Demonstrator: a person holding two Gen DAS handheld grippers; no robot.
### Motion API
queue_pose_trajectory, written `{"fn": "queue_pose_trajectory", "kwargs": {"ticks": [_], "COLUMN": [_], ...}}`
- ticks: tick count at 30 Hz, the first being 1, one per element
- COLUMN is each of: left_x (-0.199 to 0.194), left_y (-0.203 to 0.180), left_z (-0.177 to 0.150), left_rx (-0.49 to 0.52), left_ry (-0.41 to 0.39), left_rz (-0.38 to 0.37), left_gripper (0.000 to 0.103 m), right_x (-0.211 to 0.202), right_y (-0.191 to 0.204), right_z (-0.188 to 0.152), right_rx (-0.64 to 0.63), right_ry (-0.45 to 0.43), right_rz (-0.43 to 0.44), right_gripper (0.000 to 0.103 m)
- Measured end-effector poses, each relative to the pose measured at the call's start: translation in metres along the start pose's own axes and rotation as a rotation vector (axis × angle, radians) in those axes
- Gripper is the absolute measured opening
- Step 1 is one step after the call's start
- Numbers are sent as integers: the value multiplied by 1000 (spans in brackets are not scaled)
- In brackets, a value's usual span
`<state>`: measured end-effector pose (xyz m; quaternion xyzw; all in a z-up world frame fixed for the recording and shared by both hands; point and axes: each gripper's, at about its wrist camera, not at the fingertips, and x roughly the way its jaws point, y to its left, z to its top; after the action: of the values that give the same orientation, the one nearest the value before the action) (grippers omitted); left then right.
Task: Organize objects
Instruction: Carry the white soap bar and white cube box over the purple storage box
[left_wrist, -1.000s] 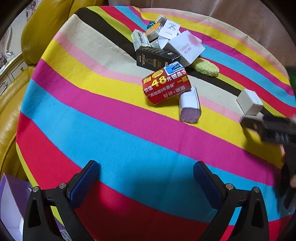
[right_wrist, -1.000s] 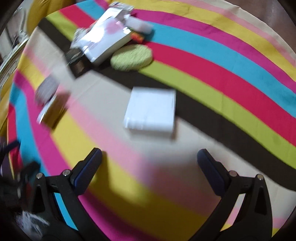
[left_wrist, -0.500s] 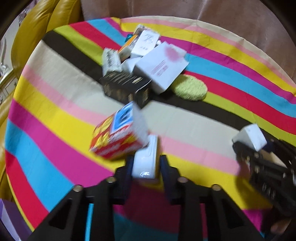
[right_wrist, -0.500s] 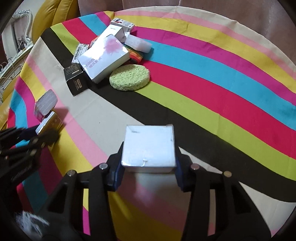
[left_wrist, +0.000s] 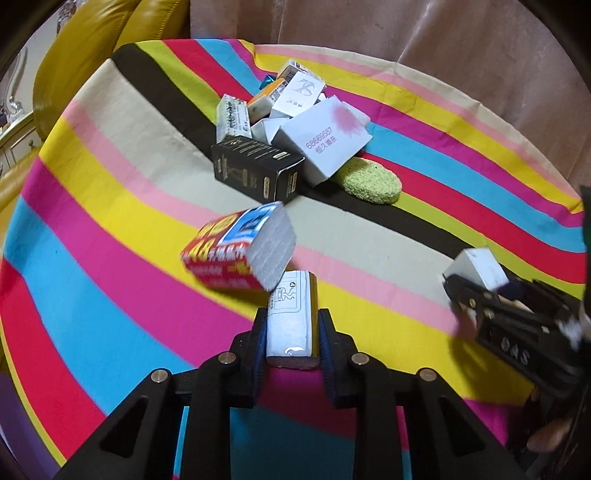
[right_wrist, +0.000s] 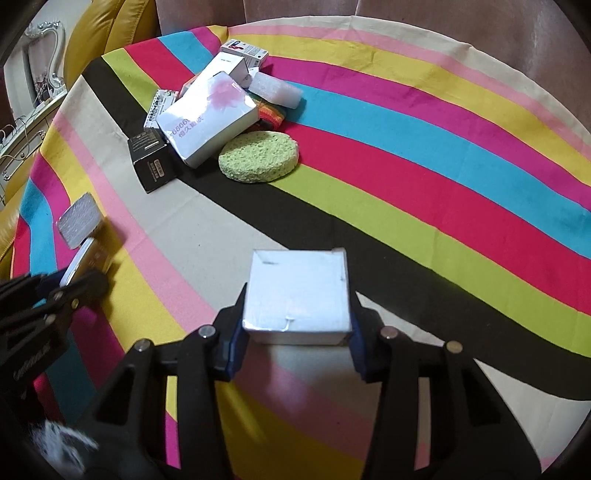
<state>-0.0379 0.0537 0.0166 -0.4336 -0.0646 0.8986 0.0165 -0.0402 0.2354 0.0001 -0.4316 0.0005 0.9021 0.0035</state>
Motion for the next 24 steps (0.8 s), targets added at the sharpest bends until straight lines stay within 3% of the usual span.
{"fn": "queue_pose_trajectory", "kwargs": {"ticks": [7,11,24], "left_x": [-20,-32,-60], "left_y": [19,29,45], "left_z": [-22,-33,-66], "left_rx": [-68,-75,-54], "left_ry": [-1,2,-7], "left_rz": [-44,-44,-31], "left_gripper": [26,26,26], "right_x": [-4,-11,-70], "right_y": [-10,-3,25], "right_z": [-1,-6,-65], "right_rx": [37,19,-39], "right_ry": [-17,-7,-2], "right_rz": [96,83,91], "right_gripper": [49,49,49]}}
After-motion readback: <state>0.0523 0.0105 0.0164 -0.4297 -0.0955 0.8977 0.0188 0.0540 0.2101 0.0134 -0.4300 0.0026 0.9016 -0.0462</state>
